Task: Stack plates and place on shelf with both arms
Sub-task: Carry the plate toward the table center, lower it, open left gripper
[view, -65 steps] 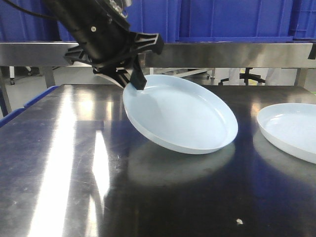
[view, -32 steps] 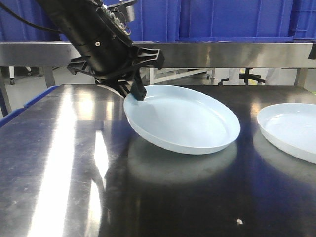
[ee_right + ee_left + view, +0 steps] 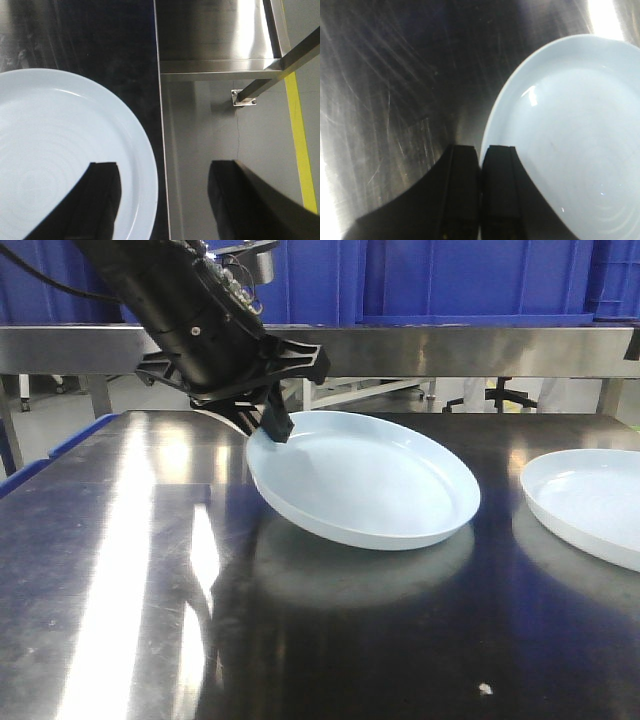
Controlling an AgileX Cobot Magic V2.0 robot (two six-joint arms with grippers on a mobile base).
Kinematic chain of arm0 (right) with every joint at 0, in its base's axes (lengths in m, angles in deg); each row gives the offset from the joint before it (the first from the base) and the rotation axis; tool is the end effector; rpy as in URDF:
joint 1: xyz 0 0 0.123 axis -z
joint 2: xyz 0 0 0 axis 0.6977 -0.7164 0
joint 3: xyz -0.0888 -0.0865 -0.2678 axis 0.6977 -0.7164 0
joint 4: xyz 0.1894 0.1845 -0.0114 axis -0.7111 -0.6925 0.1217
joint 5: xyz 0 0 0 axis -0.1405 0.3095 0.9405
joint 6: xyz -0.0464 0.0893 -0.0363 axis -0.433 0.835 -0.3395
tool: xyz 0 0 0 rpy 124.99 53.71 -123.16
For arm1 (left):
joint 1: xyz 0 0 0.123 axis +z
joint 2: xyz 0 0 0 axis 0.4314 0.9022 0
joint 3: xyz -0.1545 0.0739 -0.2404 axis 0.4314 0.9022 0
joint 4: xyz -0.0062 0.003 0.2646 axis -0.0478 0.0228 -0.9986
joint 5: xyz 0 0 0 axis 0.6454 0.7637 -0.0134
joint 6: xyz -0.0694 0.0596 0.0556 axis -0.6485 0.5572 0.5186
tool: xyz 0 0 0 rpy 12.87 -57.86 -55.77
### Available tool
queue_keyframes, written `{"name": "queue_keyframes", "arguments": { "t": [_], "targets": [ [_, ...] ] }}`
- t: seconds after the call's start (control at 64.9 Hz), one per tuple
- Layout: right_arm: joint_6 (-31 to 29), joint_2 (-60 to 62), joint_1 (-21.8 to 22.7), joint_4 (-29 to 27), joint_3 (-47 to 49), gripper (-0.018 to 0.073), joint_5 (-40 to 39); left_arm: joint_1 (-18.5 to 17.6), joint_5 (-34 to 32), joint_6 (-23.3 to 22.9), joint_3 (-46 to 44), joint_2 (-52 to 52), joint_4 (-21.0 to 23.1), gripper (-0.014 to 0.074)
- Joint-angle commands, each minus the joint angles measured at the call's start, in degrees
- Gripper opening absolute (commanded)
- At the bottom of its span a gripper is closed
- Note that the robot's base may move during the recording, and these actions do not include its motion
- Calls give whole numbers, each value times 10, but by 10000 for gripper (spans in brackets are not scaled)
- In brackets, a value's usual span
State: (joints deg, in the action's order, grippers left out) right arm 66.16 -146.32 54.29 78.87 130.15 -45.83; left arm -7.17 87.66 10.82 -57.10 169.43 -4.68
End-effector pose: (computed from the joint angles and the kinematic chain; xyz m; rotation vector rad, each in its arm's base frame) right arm 0.2702 -0.0541 0.2494 0.2263 2.4189 -0.1537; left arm 0.3647 -0.2440 0.2136 0.5881 2.4284 -0.3902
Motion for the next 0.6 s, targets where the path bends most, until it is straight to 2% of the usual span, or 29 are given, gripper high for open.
{"name": "queue_keyframes", "arguments": {
  "t": [0.0,0.586],
  "targets": [
    [-5,13,4,5,21,498,-27,-4,-31,-3,-19,-19,1,94],
    [-5,13,4,4,21,498,-27,-4,-35,-3,-19,-5,16,97]
  ]
}}
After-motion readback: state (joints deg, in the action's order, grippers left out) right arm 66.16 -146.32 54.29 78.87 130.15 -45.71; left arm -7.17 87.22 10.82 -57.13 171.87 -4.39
